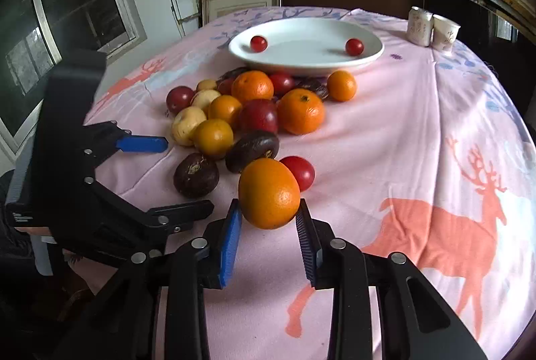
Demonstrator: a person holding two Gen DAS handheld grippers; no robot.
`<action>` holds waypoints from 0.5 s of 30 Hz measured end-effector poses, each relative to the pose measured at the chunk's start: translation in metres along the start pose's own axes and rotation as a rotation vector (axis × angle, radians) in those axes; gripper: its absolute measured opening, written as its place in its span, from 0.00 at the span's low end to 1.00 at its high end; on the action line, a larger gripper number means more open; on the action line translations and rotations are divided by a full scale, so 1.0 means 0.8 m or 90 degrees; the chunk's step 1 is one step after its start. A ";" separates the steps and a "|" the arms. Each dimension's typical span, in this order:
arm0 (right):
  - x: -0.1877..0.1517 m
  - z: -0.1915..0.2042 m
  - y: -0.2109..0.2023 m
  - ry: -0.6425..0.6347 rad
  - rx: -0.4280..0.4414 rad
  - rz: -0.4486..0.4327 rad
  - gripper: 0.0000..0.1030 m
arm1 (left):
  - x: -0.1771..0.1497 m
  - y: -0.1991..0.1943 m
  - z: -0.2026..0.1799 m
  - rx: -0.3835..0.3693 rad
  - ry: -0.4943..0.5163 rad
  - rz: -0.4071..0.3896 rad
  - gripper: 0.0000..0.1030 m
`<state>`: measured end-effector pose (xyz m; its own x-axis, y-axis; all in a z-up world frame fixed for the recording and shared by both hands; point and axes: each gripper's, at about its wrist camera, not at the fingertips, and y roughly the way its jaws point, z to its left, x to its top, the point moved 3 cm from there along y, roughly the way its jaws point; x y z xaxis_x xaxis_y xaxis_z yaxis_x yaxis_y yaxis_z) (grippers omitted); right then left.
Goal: Organize fruits
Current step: 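Carry a purple passion fruit with left tool while right tool carries a mandarin to the plate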
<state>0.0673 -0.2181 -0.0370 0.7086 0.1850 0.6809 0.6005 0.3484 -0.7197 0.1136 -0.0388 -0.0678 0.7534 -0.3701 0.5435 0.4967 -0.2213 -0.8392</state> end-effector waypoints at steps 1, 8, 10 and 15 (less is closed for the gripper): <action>0.001 -0.004 -0.009 -0.006 -0.009 -0.012 0.32 | 0.002 0.000 -0.004 0.000 0.006 -0.008 0.90; 0.023 -0.031 -0.026 0.002 -0.035 -0.053 0.32 | -0.002 -0.018 0.023 -0.012 -0.067 -0.012 0.39; 0.026 -0.037 -0.021 0.011 -0.033 -0.059 0.32 | -0.010 -0.025 0.026 -0.020 -0.077 -0.013 0.39; 0.051 -0.042 -0.013 0.006 -0.036 -0.073 0.32 | -0.006 -0.062 0.033 -0.017 -0.062 -0.048 0.39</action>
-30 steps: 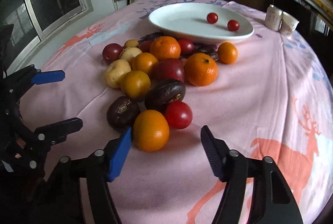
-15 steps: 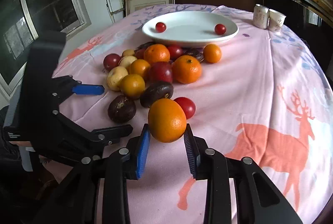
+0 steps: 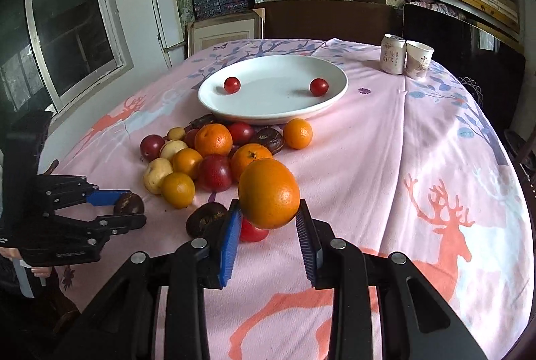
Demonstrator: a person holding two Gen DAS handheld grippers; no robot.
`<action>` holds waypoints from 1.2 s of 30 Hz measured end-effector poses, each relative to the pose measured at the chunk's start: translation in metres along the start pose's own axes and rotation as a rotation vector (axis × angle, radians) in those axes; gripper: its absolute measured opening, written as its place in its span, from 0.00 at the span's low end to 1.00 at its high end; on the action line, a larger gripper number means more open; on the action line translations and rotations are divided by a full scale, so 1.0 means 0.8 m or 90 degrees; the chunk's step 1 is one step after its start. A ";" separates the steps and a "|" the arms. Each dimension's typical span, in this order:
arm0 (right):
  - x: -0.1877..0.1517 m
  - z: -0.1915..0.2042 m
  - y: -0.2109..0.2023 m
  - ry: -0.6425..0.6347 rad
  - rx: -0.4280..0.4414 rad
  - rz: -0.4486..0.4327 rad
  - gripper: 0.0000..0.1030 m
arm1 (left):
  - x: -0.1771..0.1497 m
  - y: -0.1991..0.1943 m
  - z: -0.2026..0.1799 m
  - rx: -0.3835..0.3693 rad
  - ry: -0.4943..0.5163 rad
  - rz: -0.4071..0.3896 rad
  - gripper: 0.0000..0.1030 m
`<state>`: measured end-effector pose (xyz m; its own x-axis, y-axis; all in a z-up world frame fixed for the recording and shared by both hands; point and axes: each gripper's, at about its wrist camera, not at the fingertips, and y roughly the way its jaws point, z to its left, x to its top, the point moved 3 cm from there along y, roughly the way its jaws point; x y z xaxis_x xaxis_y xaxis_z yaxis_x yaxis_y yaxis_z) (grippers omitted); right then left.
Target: Organize fruits
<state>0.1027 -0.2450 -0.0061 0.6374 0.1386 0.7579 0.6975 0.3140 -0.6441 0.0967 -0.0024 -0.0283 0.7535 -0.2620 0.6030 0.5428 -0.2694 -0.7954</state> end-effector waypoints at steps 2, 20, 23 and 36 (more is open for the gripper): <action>0.021 -0.003 0.003 -0.011 -0.003 -0.009 0.32 | 0.027 -0.019 0.009 -0.003 0.003 -0.031 0.39; 0.146 -0.059 0.179 0.004 0.035 0.024 0.87 | 0.228 0.135 0.109 0.046 -0.098 -0.027 0.91; 0.131 -0.070 0.150 0.007 0.011 -0.004 0.96 | 0.217 0.103 0.114 0.127 -0.074 -0.080 0.93; -0.018 -0.012 0.039 -0.104 -0.017 0.075 0.96 | 0.062 0.048 0.093 0.120 0.020 0.016 0.95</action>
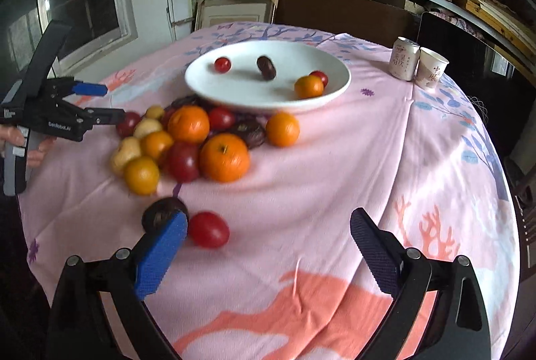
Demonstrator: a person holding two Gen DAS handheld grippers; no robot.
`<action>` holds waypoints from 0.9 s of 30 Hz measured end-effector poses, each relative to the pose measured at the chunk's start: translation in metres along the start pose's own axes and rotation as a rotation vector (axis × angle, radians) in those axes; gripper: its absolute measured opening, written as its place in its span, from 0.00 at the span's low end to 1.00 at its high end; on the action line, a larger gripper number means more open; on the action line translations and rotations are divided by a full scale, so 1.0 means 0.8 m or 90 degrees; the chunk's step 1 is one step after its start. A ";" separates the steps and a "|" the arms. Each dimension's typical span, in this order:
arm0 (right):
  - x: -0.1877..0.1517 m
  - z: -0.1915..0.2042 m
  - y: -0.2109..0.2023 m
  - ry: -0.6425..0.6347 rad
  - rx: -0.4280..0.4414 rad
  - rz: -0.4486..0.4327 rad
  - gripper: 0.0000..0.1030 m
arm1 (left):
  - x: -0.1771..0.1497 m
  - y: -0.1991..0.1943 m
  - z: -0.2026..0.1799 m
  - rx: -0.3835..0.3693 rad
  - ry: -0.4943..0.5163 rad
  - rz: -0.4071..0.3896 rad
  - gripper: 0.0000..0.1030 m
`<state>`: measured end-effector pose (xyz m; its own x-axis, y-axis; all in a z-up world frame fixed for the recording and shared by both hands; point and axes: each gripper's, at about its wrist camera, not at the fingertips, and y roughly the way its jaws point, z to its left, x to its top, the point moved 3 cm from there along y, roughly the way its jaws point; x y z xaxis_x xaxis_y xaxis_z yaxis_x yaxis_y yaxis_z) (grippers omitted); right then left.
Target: Organize fruits
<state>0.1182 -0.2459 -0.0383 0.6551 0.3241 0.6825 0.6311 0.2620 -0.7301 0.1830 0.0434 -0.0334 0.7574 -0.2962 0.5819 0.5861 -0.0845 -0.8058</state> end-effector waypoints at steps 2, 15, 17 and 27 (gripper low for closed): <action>-0.009 0.009 0.008 -0.022 -0.012 0.020 0.96 | -0.006 0.010 -0.009 0.021 0.025 0.009 0.95; 0.013 0.031 0.053 -0.043 0.074 0.067 0.68 | -0.014 0.034 0.019 -0.104 -0.029 0.033 0.89; 0.014 0.037 0.049 -0.049 0.091 0.058 0.45 | -0.016 0.028 0.016 -0.149 -0.026 0.018 0.66; 0.015 0.047 -0.001 -0.032 0.044 -0.018 0.27 | -0.024 0.001 0.007 -0.136 -0.016 -0.010 0.35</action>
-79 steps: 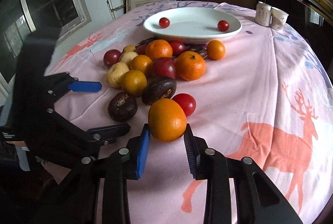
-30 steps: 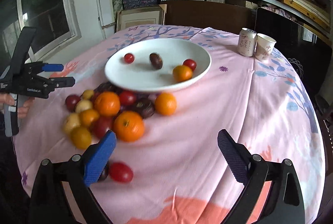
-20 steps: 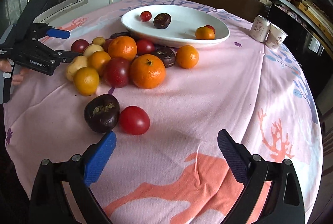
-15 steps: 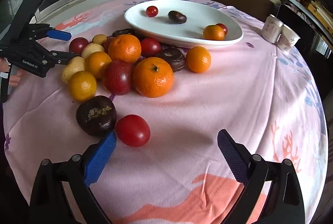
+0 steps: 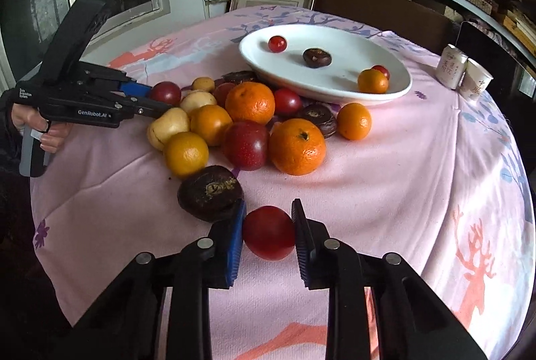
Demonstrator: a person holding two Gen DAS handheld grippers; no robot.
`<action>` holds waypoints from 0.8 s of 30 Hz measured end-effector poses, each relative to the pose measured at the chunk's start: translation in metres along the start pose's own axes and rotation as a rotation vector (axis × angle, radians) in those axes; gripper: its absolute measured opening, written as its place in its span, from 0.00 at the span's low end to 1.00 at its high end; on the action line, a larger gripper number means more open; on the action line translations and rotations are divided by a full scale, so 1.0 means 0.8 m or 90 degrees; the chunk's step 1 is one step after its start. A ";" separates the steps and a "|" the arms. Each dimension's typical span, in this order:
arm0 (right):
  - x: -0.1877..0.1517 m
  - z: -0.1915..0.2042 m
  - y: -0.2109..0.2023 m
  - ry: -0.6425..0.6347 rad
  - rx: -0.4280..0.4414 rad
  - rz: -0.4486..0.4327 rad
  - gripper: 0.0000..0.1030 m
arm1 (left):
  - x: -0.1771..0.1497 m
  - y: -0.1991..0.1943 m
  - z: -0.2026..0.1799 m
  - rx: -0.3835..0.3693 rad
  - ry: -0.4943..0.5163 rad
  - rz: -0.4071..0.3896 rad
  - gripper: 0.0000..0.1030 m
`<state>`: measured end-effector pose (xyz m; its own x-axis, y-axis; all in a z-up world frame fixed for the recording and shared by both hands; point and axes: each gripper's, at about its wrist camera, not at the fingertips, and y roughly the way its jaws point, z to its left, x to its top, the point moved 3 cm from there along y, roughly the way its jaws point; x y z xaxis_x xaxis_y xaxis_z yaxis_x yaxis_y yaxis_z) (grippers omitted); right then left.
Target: Organize fruits
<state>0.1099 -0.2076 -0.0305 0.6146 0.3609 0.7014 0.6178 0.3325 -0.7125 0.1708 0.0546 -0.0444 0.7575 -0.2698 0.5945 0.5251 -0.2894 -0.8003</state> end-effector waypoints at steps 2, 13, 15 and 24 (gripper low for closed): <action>0.008 -0.012 -0.017 0.012 -0.022 -0.028 0.27 | 0.007 -0.018 0.011 0.009 -0.016 -0.020 0.35; 0.147 -0.082 0.058 0.078 0.017 -0.081 0.27 | 0.144 0.025 -0.002 0.011 -0.011 -0.057 0.35; 0.158 -0.092 0.089 0.084 0.031 -0.063 0.27 | 0.165 0.054 -0.007 0.018 -0.012 -0.048 0.35; 0.136 -0.105 0.084 0.041 -0.010 -0.047 0.97 | 0.177 0.064 -0.009 0.063 -0.015 -0.084 0.96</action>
<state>0.2594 -0.2195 -0.0006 0.5966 0.2796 0.7522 0.6699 0.3427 -0.6587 0.3018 -0.0052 -0.0008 0.6876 -0.2136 0.6939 0.6554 -0.2287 -0.7198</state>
